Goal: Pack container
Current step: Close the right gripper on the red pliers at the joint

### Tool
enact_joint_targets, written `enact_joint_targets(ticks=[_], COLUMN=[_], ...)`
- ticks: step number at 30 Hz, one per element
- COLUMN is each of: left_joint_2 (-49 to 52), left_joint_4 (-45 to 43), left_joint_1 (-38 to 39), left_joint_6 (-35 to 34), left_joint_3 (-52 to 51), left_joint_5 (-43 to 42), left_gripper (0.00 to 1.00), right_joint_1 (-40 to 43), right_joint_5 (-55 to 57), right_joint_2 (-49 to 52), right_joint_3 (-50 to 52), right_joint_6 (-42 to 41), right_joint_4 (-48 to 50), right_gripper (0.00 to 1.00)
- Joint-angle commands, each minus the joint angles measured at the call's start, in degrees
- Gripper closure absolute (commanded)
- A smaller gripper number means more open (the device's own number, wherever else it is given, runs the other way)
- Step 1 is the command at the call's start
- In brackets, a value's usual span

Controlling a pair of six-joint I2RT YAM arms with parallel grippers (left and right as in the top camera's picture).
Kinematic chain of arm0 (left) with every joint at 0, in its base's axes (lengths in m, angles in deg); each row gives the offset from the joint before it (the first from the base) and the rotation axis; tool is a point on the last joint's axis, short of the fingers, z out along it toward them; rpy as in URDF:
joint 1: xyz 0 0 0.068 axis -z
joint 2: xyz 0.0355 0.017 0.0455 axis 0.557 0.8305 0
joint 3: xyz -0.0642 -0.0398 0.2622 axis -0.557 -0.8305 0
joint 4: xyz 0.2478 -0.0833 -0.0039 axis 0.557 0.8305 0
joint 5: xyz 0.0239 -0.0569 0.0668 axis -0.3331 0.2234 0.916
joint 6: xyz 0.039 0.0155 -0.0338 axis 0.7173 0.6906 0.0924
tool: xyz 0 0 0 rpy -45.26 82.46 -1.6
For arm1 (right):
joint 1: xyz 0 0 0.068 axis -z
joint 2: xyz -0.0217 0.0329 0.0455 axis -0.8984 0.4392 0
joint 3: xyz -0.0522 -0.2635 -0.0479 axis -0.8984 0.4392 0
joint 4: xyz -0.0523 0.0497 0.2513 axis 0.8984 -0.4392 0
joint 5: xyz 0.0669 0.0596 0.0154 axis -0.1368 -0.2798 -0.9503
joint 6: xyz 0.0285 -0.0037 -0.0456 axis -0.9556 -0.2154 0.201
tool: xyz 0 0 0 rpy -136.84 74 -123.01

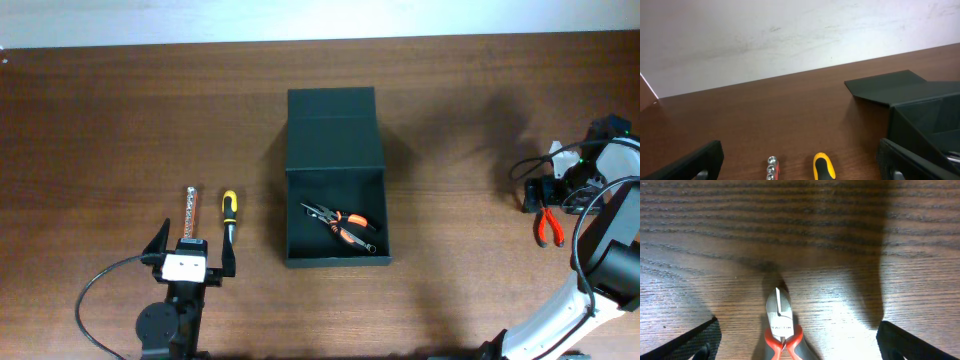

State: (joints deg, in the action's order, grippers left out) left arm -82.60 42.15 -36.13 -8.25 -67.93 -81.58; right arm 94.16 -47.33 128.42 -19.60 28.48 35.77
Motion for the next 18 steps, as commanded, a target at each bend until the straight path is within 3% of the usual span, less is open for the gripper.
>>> enact_joint_targets(ticks=[1, 18], left_joint_2=[-0.3, -0.3], left_joint_4=[0.3, 0.3], left_joint_1=[-0.2, -0.2], left_joint_6=[0.7, 0.7], left_joint_3=[-0.2, -0.2], left_joint_5=[0.2, 0.2], left_gripper=[0.01, 0.01], right_joint_1=[-0.2, -0.2], right_joint_5=[-0.3, 1.1], right_joint_2=[1.6, 1.6], right_joint_3=[0.9, 1.5], right_joint_6=[0.1, 0.1], right_joint_4=[0.2, 0.7], right_gripper=[0.01, 0.01])
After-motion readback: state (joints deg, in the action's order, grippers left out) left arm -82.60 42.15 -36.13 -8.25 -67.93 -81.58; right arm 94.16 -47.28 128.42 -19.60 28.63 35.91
